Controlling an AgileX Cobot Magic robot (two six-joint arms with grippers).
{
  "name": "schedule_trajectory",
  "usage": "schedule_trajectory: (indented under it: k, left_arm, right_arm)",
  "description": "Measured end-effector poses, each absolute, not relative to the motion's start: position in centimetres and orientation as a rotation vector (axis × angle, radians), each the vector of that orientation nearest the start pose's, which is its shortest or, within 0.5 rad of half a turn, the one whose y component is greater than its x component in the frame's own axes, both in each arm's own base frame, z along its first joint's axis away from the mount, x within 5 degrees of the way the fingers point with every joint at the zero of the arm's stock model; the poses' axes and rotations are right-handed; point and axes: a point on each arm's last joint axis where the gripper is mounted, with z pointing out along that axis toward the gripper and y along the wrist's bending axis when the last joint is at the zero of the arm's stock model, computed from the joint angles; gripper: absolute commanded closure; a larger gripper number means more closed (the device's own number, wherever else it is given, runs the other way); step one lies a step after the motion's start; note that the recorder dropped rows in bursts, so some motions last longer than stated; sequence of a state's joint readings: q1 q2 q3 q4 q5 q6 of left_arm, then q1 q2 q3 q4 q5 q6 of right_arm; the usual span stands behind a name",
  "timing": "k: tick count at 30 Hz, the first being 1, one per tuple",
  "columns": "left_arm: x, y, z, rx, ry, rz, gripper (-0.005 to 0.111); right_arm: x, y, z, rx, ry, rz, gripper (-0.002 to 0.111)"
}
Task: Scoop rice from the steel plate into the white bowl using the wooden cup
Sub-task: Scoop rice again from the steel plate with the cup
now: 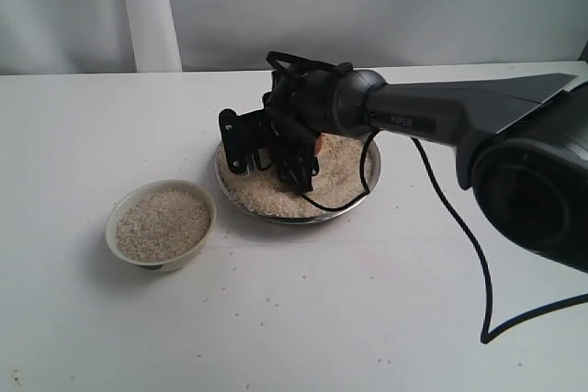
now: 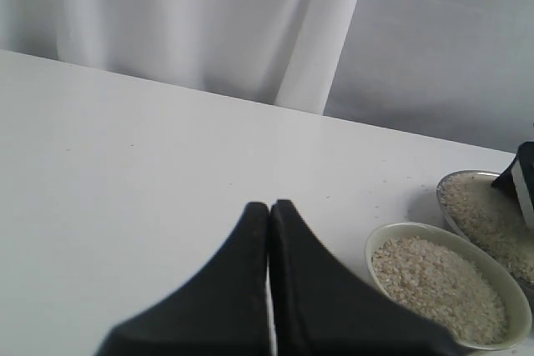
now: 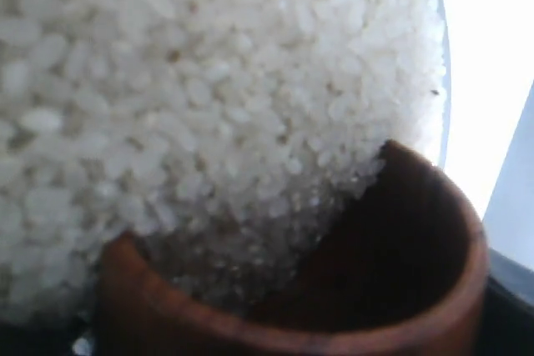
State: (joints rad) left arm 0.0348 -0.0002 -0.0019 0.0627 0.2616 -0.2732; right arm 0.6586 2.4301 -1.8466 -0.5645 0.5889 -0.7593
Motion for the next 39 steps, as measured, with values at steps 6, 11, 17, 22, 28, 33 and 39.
schedule_trajectory:
  k: [6, 11, 17, 22, 28, 33, 39]
  left_arm:
    - [5.5, 0.3, 19.0, -0.227, 1.729, -0.116, 0.107]
    - [5.5, 0.3, 19.0, -0.227, 1.729, -0.116, 0.107]
    - [5.5, 0.3, 19.0, -0.227, 1.729, -0.116, 0.107]
    - [5.5, 0.3, 19.0, -0.227, 1.729, -0.116, 0.107]
    - [5.5, 0.3, 19.0, -0.227, 1.729, -0.116, 0.107]
    - [5.5, 0.3, 19.0, -0.227, 1.729, -0.116, 0.107]
    - [5.5, 0.3, 19.0, -0.227, 1.729, -0.116, 0.107]
  right_arm:
    - [42.5, 29.6, 10.4, -2.011, 1.672, -0.511, 0.108]
    - [42.9, 29.1, 10.4, -1.908, 1.769, -0.398, 0.108]
    - [43.5, 28.3, 10.4, -1.774, 1.885, -0.269, 0.108]
    - [44.0, 27.6, 10.4, -1.684, 1.959, -0.165, 0.108]
    - [44.5, 26.8, 10.4, -1.596, 1.995, -0.046, 0.108]
    - [44.5, 25.8, 10.4, -1.517, 1.986, 0.038, 0.108]
    - [43.8, 24.0, 10.4, -1.452, 1.997, 0.095, 0.108]
